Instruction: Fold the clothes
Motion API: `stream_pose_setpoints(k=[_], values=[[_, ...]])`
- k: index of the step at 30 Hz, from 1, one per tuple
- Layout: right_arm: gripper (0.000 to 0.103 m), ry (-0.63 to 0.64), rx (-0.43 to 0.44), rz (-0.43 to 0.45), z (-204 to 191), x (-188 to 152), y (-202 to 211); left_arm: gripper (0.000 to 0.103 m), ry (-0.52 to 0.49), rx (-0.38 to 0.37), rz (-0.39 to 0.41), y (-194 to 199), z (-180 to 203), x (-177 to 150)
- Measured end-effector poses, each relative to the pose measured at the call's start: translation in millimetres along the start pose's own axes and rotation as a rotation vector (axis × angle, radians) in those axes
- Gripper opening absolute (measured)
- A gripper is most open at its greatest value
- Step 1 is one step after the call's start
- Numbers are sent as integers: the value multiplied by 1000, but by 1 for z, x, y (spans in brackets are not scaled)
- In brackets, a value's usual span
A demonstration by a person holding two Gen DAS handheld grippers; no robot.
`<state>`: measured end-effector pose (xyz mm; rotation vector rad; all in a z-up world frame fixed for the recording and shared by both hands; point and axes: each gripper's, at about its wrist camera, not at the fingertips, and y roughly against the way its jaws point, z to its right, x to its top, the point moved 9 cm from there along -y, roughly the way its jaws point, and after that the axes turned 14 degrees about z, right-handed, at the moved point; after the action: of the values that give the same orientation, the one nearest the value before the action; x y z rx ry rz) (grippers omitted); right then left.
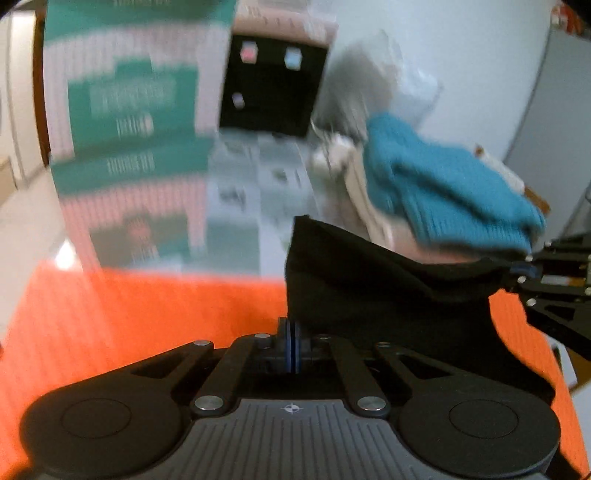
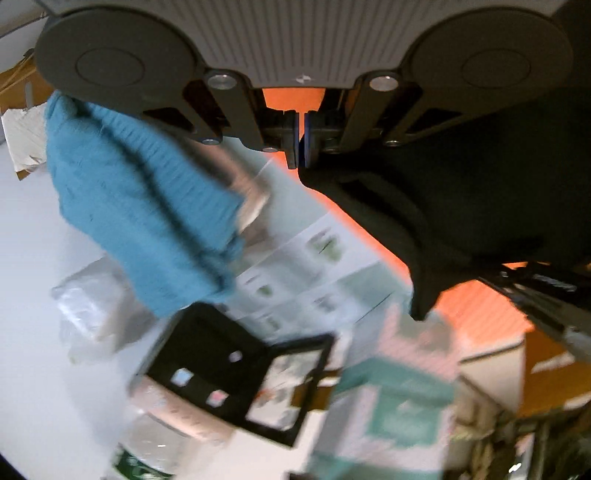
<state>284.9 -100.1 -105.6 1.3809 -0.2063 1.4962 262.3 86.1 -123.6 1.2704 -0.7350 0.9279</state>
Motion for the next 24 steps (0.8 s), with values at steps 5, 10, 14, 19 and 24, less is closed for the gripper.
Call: stream_pose_setpoints(k=[5,10,14,19,24], values=[[3,-9,-57,43,25,19,-53,4,-30,56,54,-37,-14,39],[3,-10,-67,11,27,12,-110,5,-14,82,-4,-79,-28,34],[7,-56,-46,-22,24,4,-105,10,0,87,-88,-98,-37,13],[46,-115,-22,-61,20,-4,-91,55,-16,93,-80,-84,-42,10],[58,-174,3,-99,17,-12,-77,58,48,76,-95,-46,-46,13]])
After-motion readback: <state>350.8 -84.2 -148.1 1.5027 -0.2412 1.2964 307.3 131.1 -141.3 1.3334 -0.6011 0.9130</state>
